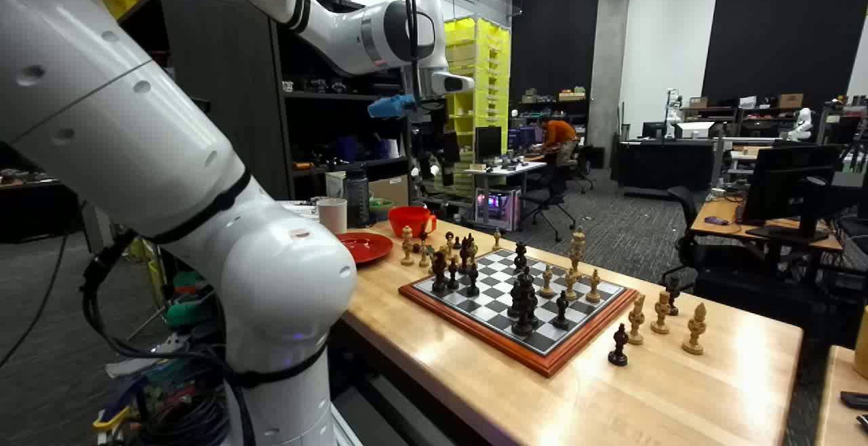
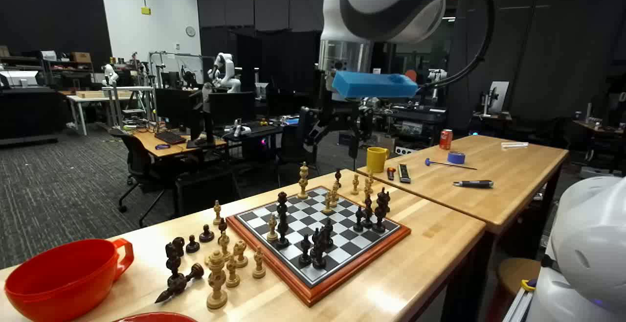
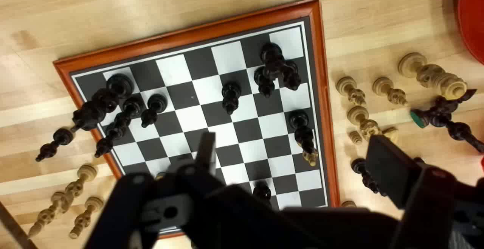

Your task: Move the black bishop to the right, pick up two of the beige chess pieces and put them on the chess board

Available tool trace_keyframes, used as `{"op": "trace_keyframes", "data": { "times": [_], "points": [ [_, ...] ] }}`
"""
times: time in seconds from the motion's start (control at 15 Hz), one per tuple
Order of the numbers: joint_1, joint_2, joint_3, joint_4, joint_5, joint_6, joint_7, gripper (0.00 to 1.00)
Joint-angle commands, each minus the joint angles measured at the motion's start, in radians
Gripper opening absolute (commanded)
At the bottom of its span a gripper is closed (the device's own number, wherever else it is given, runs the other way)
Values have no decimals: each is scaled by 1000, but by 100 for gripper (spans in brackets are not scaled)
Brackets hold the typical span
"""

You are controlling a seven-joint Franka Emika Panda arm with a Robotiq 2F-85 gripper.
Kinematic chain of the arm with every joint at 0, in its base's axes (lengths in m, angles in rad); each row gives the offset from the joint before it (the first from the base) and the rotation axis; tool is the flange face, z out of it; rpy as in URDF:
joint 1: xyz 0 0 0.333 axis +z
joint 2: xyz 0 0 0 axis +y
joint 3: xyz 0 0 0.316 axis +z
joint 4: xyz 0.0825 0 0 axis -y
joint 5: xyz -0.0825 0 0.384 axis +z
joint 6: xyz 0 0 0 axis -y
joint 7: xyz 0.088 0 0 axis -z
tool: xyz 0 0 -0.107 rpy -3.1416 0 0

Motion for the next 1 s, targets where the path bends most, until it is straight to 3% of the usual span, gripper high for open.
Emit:
{"op": "trace_keyframes", "data": {
  "times": [0.0,0.47,0.93],
  "points": [
    [9,2,-8,3,-6,-2,5,100],
    [5,19,0,16,-17,-7,9,100],
    [1,266,25,158,-75,32,34,100]
  ]
}}
